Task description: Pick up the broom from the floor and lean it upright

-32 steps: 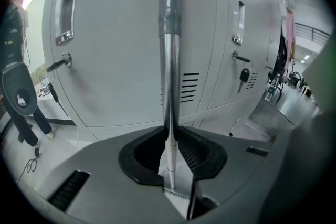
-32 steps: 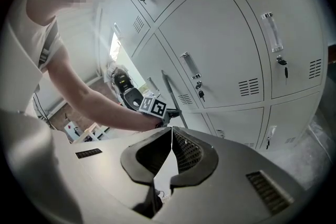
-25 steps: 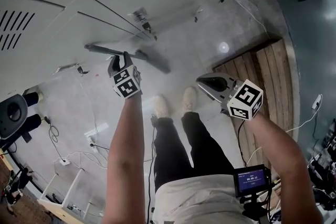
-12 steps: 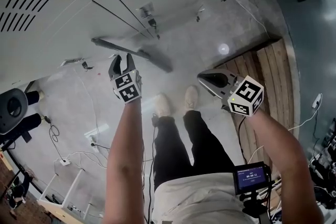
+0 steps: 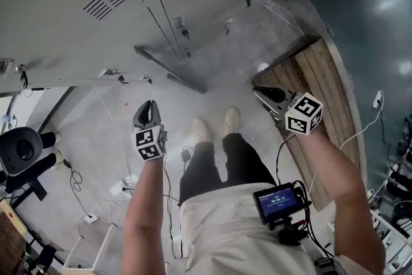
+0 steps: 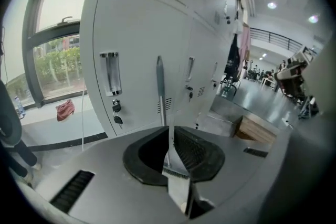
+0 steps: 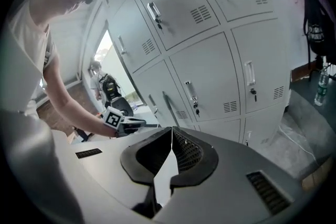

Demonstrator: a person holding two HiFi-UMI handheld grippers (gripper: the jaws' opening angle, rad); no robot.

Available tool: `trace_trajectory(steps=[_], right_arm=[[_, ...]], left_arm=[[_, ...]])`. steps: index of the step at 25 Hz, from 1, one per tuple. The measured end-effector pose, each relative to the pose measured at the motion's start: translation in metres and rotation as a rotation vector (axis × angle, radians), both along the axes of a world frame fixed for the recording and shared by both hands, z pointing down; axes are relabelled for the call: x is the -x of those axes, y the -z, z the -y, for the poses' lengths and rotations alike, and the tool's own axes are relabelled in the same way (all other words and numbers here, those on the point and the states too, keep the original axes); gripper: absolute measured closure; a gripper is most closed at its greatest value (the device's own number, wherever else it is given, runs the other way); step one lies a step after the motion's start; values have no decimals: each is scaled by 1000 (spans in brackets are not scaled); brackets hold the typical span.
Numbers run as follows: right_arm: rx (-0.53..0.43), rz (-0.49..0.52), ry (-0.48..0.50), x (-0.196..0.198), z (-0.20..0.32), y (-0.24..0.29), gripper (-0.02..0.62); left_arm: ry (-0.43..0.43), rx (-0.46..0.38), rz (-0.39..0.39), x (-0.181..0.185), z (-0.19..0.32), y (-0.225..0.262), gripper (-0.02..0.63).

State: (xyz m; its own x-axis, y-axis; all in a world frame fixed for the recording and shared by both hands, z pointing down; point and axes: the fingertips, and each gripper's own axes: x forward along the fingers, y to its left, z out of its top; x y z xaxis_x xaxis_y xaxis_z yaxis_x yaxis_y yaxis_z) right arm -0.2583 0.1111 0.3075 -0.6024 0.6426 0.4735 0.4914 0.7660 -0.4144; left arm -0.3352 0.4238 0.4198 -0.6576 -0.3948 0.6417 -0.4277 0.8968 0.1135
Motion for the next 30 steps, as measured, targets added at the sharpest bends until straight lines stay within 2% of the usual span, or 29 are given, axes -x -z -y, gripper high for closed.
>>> trace_trajectory(steps=[5,11,14,22,30], right_arm=[[31,60,-81,-7,-8,57,580],[105,104,-125,-51,-7,97,580],[147,126,-127,-81,-5,109,580],[191,192,-100,-147,-6,141,580],[228,235,-49,-171,-32,152,580]], left_arm=[[-114,-75,28,-37,-10,82,589],[-153,-215,127,-77,13,168,594],[-166,-249,175,-105,26,201,594],[-135,-277,185,-199,47,232,594],[-142,-250,196,-242,41,237,594]])
